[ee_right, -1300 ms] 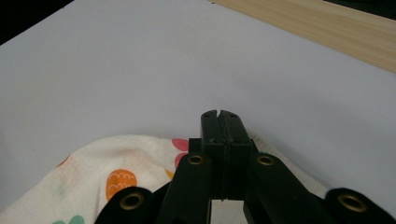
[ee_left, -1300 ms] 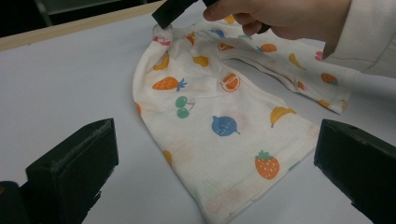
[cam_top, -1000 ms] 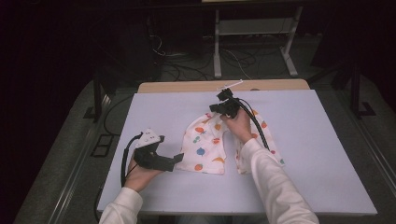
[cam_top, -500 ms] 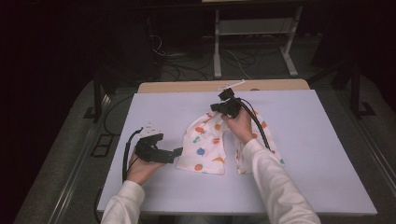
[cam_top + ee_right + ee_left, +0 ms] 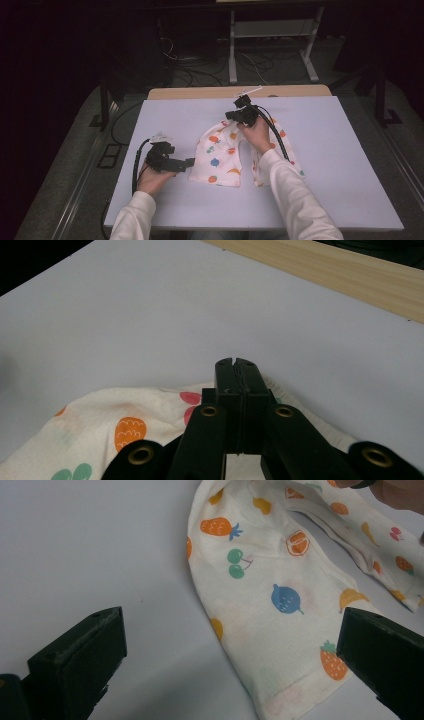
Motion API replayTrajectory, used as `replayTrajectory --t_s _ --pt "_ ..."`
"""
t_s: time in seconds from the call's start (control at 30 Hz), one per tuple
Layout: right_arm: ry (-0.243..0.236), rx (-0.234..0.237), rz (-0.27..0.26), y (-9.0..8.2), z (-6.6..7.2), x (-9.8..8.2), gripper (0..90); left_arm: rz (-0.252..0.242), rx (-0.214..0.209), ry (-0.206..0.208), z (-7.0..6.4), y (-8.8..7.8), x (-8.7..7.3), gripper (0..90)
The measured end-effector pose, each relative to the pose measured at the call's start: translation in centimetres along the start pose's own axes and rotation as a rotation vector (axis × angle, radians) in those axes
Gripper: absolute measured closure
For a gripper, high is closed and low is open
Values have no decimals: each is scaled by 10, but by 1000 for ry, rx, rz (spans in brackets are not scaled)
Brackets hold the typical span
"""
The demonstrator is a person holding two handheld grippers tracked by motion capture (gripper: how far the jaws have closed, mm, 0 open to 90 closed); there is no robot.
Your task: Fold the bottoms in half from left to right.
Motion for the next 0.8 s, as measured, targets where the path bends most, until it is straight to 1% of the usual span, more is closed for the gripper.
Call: replayTrajectory --t_s 0.1,0.13,0.2,0.23,0.37,0.43,0.5,0.57,0.63,0.8 --pt "0 -3 0 0 -1 0 883 11 -13 -22 -1 2 -3 0" --pt "1 -3 0 0 -1 0 883 21 -14 -18 -1 3 -5 0" --pt "3 -2 -2 0 0 0 883 62 -22 -10 -3 5 -9 0" --pt "3 -3 -3 0 0 0 882 71 -29 -10 -4 5 -10 0" --pt "-1 -5 -3 0 0 1 883 107 -56 -26 -8 6 -14 0" --pt "2 -4 -3 0 0 0 883 128 -60 -32 -10 7 -16 0" --pt "7 3 -6 0 0 0 882 138 -70 -31 -11 7 -19 0" --pt "11 3 -11 0 0 1 882 147 -78 -40 -12 7 -21 0" --pt "13 3 -13 0 0 1 882 159 -76 -42 -11 6 -22 1" --pt "12 0 -11 1 1 0 883 159 -94 -60 -11 4 -25 63"
Point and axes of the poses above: each handheld gripper's, and its own axes: y roughly forward along the jaws, x roughly out of its top, z roughly to its left, the point moved 8 cm from there along y, roughly forward along the jaws, and after that the axes turned 5 degrees about x, right-handed, at the moved point
